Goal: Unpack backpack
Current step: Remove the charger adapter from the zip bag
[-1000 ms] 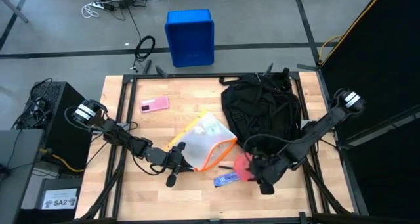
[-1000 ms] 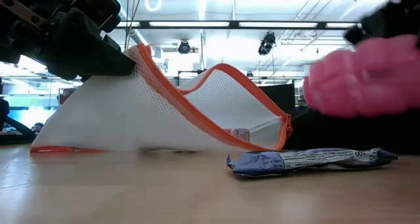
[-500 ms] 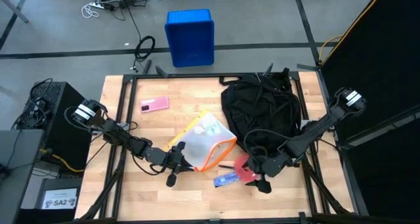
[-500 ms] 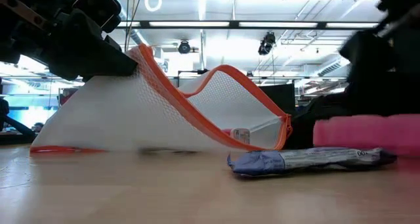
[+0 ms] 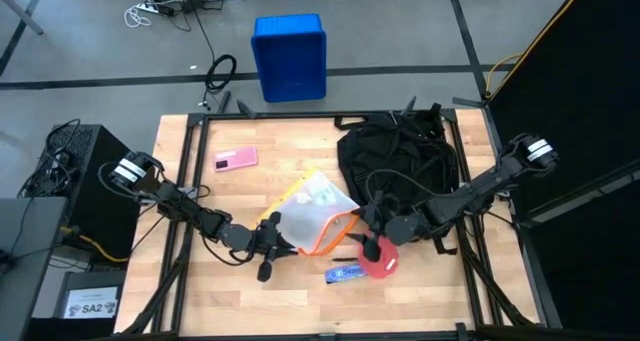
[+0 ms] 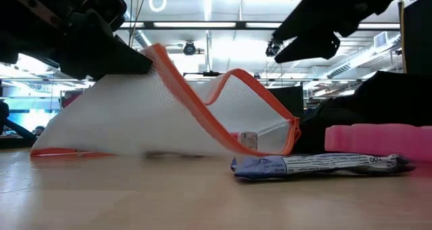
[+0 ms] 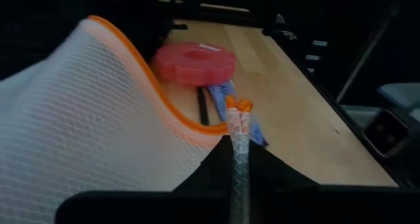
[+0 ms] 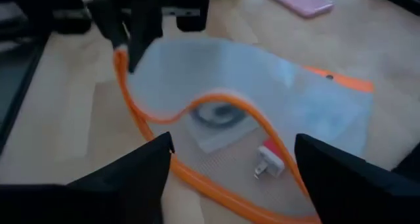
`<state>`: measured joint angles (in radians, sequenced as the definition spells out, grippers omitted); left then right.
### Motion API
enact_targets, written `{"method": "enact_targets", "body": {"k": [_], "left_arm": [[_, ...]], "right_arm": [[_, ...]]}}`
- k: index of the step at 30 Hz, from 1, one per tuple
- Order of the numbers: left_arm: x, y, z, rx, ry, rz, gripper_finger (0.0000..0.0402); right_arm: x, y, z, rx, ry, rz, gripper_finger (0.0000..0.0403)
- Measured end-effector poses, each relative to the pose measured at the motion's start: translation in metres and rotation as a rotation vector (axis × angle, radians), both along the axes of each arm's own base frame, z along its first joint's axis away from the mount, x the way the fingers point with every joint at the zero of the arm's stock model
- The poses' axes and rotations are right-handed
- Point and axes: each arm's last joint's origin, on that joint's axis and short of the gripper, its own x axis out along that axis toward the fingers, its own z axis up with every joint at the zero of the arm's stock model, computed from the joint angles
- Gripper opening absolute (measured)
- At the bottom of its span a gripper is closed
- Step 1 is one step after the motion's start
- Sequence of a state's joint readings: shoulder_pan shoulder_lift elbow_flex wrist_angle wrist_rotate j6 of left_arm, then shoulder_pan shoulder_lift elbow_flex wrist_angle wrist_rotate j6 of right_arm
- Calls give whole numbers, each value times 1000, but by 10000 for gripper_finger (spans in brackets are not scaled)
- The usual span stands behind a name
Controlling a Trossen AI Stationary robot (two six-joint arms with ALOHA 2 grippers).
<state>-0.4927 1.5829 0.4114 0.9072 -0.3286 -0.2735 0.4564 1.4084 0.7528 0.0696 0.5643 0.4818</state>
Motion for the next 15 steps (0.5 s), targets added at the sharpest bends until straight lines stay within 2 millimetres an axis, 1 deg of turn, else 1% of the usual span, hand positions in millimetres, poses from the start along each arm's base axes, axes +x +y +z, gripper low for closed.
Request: {"method": "enact_targets", "body": {"k": [2, 4, 8, 11, 15], "left_arm": [[0, 0, 0, 7, -3, 13, 0], [0, 1, 0, 8, -3, 16, 0], [0, 0, 1, 4, -11, 15, 0], [0, 0, 1, 4, -11, 16, 0], [0, 0, 2, -1, -17, 16, 0]], "right_arm": [[4, 5, -3, -5, -15, 31, 269], [9, 12, -12, -5, -15, 65, 257], [21, 22, -45, -14, 52, 119, 238], [30, 17, -67, -35, 91, 86, 228], [41, 0, -77, -16, 66, -57, 219]]}}
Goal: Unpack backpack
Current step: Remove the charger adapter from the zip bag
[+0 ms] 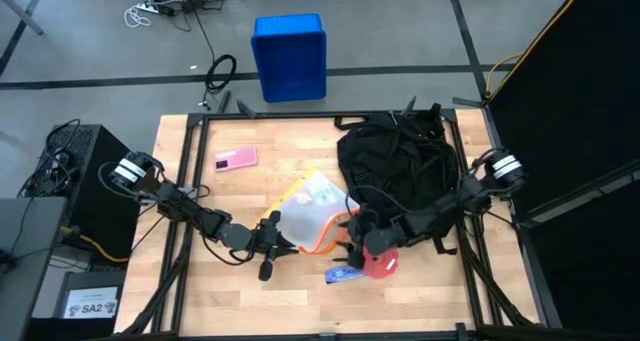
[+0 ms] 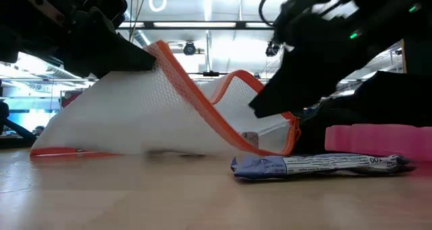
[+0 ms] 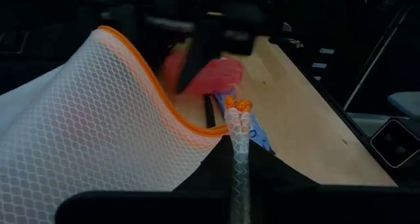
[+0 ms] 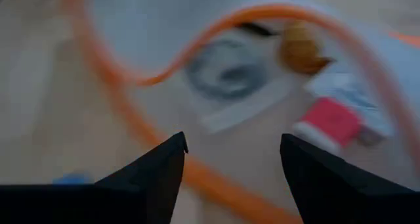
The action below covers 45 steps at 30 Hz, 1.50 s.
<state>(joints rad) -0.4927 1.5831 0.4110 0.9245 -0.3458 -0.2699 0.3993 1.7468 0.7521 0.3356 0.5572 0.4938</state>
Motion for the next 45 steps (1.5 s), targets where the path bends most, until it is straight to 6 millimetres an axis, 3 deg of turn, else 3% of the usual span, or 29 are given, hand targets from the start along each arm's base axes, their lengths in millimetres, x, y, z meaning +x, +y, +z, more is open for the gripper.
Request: {"method": "enact_targets", "body": {"k": [6, 11, 22, 27, 35, 45], "left_arm": [[0, 0, 0, 0, 1, -8, 0], [0, 0, 0, 2, 3, -10, 0], [0, -1, 0, -6, 6, -21, 0], [0, -1, -1, -6, 10, -28, 0], [-1, -1, -2, -3, 26, -42, 0], [-1, -1, -3, -6, 31, -42, 0]], "right_arm": [[11, -34, 0, 1, -7, -124, 219], [18, -53, -5, 25, 18, -95, 230], [57, -78, -45, 29, 62, -190, 240], [71, -82, -47, 11, 68, -168, 184], [69, -71, -36, -23, 126, -34, 16], [48, -36, -7, -14, 193, 31, 2]]}}
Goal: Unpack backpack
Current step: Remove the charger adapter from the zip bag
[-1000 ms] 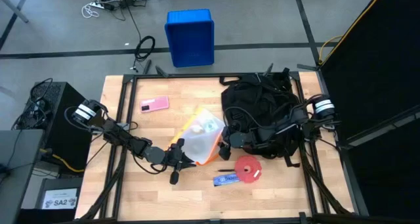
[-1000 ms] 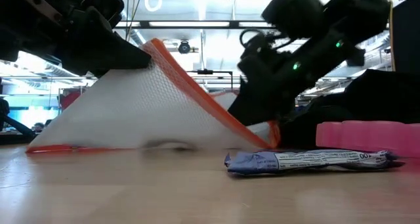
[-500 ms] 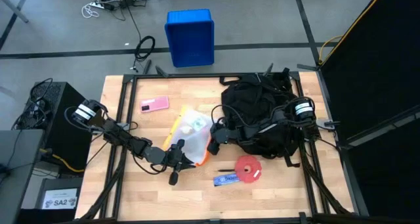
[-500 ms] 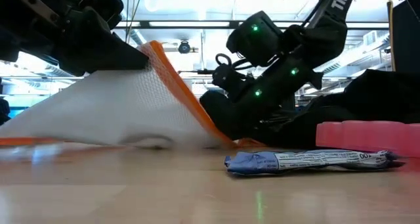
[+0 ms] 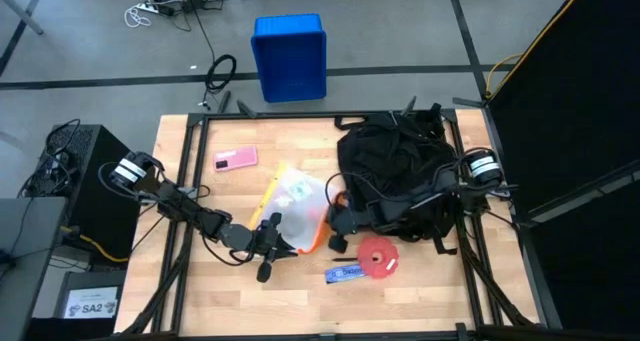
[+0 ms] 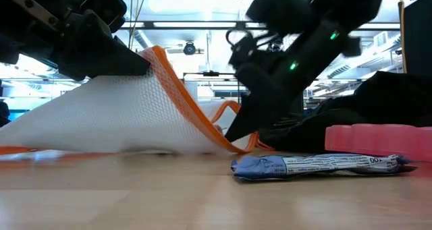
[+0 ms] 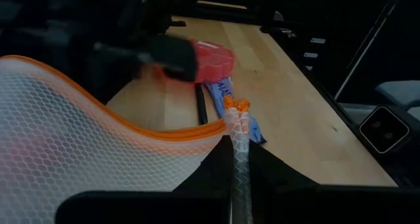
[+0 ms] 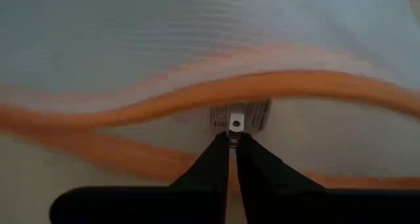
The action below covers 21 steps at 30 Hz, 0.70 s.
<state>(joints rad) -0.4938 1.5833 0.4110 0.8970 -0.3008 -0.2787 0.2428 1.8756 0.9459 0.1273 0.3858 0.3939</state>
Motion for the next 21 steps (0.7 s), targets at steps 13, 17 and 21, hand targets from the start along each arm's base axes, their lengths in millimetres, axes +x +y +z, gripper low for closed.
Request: {"method": "enact_targets", "body": {"k": [13, 17, 21], "left_arm": [[0, 0, 0, -17, 3, 5, 0], [0, 0, 0, -17, 3, 5, 0], [0, -1, 0, -17, 3, 2, 0]], "right_arm": [[-6, 12, 41, -102, -129, 57, 1], [-5, 8, 41, -122, -117, 73, 11], [-7, 5, 37, -114, -65, 90, 47]]}}
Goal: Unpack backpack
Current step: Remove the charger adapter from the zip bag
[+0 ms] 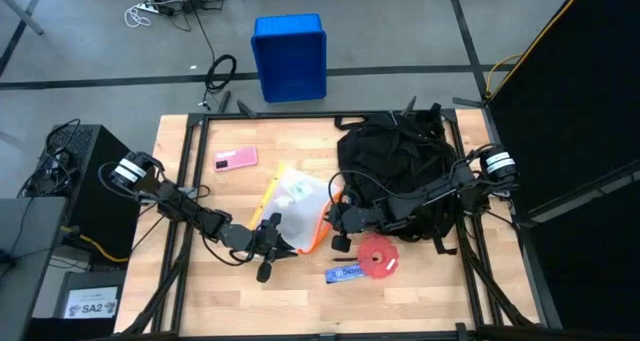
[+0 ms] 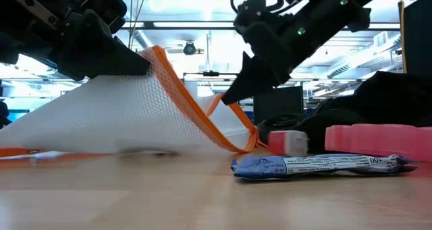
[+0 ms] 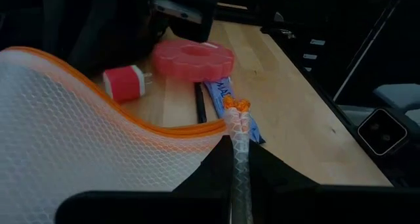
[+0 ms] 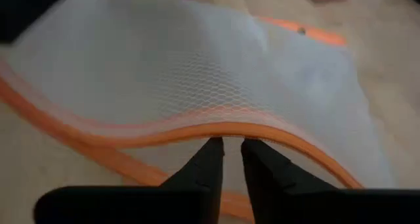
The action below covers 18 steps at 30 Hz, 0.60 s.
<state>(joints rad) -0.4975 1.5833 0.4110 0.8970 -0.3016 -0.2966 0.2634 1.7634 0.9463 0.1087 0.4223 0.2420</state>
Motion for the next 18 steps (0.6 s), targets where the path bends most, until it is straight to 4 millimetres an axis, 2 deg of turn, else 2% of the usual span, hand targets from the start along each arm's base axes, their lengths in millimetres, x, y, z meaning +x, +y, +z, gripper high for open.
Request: {"method": "enact_targets", "body": {"k": [5, 10, 18], "left_arm": [[0, 0, 0, 1, 2, -1, 0], [0, 0, 0, 1, 3, -1, 0], [0, 0, 0, 2, 4, -1, 0]], "right_arm": [[-6, 9, -5, 24, 63, 22, 114], [-19, 12, -15, 67, 189, -42, 175], [-37, 12, -22, 50, 364, -74, 233]]}}
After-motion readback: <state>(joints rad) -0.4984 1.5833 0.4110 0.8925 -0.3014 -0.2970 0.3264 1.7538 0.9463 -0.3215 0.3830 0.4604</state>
